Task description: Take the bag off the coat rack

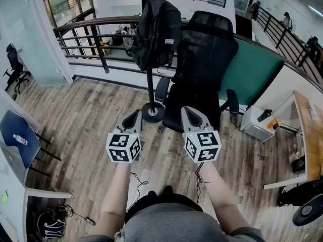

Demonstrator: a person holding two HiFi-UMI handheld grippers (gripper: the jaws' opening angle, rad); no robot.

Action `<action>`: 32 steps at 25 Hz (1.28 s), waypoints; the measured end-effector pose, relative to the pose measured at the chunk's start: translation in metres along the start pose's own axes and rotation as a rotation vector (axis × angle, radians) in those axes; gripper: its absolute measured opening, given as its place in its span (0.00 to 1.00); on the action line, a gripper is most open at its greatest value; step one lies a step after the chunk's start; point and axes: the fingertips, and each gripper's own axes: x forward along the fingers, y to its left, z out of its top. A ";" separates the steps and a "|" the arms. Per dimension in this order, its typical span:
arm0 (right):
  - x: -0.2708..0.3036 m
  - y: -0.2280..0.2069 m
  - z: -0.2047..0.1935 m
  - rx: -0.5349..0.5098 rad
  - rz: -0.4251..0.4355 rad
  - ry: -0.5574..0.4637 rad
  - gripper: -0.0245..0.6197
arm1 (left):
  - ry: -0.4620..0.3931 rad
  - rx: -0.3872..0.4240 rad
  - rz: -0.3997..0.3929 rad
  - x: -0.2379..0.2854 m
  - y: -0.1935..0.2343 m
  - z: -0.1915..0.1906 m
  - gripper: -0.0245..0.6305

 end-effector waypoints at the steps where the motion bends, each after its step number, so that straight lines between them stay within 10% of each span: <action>1: 0.002 -0.002 -0.002 0.004 0.000 0.003 0.04 | -0.001 -0.001 -0.001 0.003 0.000 0.000 0.07; 13: 0.009 -0.022 0.004 0.052 0.020 -0.032 0.05 | 0.001 -0.014 0.049 0.015 0.001 -0.002 0.08; 21: 0.040 -0.023 0.032 0.082 0.085 -0.063 0.34 | -0.065 -0.048 0.106 0.028 0.026 0.030 0.27; 32: 0.137 -0.021 0.054 0.085 0.102 -0.090 0.43 | -0.125 -0.036 0.075 0.097 0.091 0.069 0.37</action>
